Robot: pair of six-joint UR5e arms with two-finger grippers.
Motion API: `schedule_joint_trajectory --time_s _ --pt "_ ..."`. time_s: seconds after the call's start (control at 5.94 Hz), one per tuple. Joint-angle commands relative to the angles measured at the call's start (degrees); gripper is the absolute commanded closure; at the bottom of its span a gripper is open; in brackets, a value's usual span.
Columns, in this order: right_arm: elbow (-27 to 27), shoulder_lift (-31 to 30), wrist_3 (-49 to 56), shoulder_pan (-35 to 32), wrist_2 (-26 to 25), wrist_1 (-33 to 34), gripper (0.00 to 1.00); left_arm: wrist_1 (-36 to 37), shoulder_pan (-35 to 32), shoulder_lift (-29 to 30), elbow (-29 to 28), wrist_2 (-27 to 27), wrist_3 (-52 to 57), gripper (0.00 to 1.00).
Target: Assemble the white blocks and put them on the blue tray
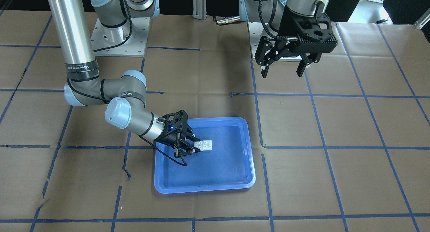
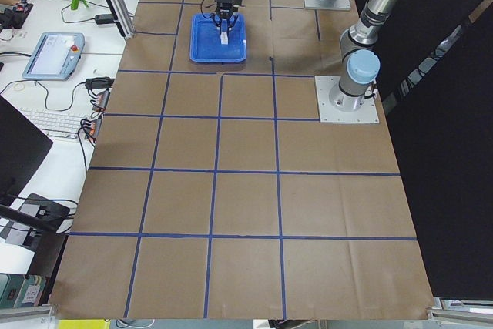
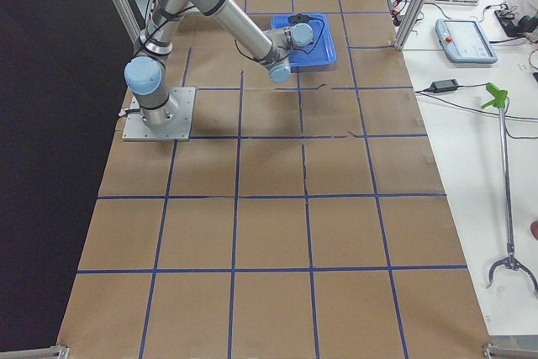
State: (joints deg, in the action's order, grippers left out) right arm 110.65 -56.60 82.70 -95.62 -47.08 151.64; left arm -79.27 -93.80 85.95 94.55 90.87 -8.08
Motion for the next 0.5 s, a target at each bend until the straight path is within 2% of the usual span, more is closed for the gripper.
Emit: schedule_joint_trajectory --time_s 0.0,0.17,0.34 --pt "0.09 0.00 0.00 0.00 0.06 -0.03 0.69 -0.27 0.02 1.49 -2.07 0.01 -0.10 0.00" --pt "0.00 0.00 0.00 0.00 0.06 -0.03 0.68 -0.45 0.02 1.85 -2.52 -0.08 -0.10 0.00" --pt "0.00 0.00 0.00 0.00 0.06 -0.03 0.62 -0.45 0.11 2.63 -3.48 0.01 -0.01 0.00"
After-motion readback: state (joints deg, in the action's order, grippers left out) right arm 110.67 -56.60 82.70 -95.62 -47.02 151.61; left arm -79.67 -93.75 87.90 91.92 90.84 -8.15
